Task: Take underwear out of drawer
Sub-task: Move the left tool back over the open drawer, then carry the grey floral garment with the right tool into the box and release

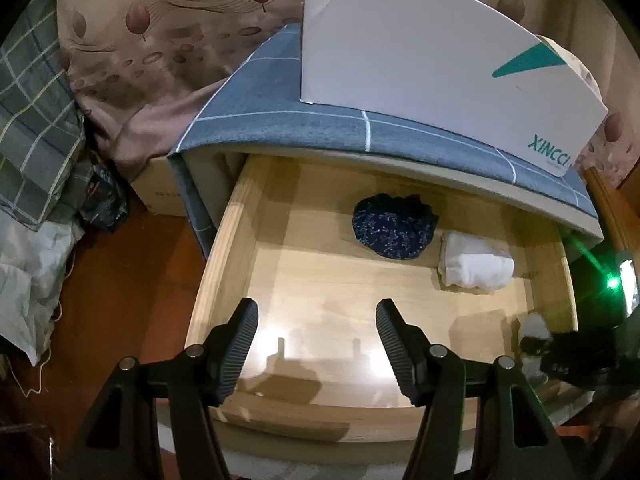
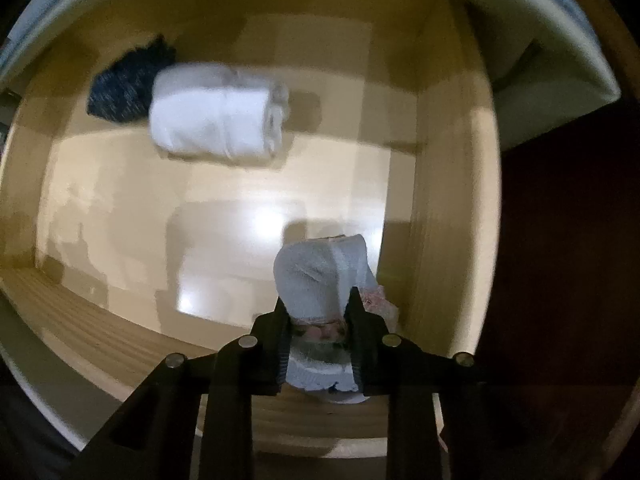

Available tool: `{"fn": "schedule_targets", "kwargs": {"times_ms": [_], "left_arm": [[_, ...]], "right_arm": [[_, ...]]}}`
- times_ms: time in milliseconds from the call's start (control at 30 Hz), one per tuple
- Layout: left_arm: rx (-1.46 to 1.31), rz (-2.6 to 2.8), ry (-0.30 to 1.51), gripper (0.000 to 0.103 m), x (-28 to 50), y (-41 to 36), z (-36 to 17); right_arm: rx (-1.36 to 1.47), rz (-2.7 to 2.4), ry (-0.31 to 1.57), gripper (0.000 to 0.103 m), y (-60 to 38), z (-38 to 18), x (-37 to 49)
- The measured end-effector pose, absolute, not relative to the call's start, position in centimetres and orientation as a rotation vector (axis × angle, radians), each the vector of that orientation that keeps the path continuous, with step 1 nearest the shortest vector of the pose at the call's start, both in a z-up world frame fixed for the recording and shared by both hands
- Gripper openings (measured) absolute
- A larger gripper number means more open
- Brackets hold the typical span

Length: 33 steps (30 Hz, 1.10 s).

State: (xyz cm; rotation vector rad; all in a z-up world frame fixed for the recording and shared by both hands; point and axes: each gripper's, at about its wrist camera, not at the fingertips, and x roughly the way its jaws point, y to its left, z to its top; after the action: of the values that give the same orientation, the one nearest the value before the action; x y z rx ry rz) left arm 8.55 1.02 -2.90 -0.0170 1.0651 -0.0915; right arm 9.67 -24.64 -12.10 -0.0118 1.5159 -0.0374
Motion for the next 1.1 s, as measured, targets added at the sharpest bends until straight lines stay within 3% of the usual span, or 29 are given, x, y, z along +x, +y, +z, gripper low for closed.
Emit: {"fn": "schedule_targets", "kwargs": {"times_ms": [567,1100], "left_arm": [[-0.037,-0.075,1.071,0.063,8.6,1.8,-2.9],[-0.056,-0.075,1.073,0.063,8.7,2.0,-3.1]], "right_arm": [[0.035,0.001,1.202,0.021,-24.3,-5.0,8.3],[0.067,0.11,0.991,0.021,-21.0,8.3,9.1]]}}
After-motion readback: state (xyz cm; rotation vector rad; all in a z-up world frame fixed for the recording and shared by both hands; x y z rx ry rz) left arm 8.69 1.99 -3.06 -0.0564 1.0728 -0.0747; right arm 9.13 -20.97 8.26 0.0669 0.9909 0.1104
